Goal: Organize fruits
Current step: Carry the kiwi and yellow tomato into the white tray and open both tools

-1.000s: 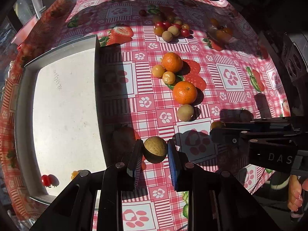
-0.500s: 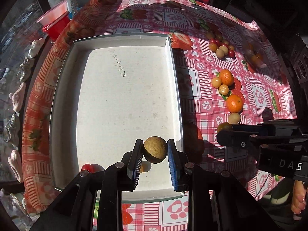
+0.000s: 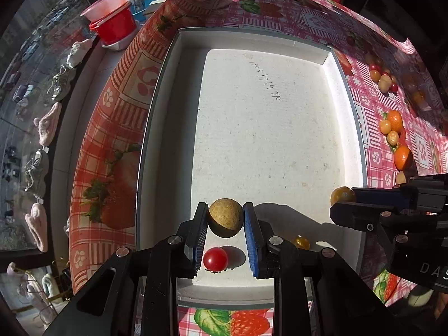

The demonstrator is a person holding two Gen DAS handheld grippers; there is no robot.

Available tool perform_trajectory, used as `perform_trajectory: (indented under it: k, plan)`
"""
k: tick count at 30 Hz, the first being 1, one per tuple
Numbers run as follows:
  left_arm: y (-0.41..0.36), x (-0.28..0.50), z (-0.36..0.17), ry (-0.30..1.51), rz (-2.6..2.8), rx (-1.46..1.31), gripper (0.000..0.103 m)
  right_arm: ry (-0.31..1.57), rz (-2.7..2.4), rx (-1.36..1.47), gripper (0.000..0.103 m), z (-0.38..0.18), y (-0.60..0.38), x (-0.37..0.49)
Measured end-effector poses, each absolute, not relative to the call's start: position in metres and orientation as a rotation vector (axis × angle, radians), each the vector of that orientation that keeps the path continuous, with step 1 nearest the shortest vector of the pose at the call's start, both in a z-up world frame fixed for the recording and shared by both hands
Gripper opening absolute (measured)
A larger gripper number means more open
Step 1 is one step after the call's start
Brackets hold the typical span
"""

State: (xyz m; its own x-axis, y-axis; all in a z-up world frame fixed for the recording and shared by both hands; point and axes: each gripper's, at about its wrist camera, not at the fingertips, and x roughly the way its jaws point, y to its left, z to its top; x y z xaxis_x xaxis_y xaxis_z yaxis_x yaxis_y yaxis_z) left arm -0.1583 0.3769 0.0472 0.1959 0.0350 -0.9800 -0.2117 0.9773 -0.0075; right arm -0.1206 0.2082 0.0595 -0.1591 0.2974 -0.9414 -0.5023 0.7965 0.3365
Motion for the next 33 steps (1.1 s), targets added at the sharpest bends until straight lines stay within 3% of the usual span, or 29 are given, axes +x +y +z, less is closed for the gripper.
perform_trajectory:
  k: [10,12,13,18,21,33]
  plan:
    - [0.374,-0.159,0.026,1.434,0.156,-0.113,0.029,1.596,0.676,-0.316,0.025,0.035,0.223,-0.132]
    - [0.374,-0.160,0.027,1.426,0.187,-0.097,0.067,1.607,0.678,-0.319,0.026,0.032,0.224,-0.134]
    - [0.374,-0.162,0.029,1.411,0.217,-0.072,0.071,1.607,0.670,-0.324,0.029,0.030,0.224,-0.135]
    - [0.380,-0.165,0.029,1.425,0.209,-0.111,0.072,1.596,0.691,-0.270,0.057,0.038,0.213,-0.126]
    - [0.374,-0.164,0.035,1.416,0.207,-0.078,0.072,1.551,0.709,-0.238,0.082,0.051,0.202,-0.114]
    - [0.308,-0.142,0.079,1.316,0.076,-0.014,0.072,1.435,0.505,-0.147,0.082,0.089,0.120,-0.098]
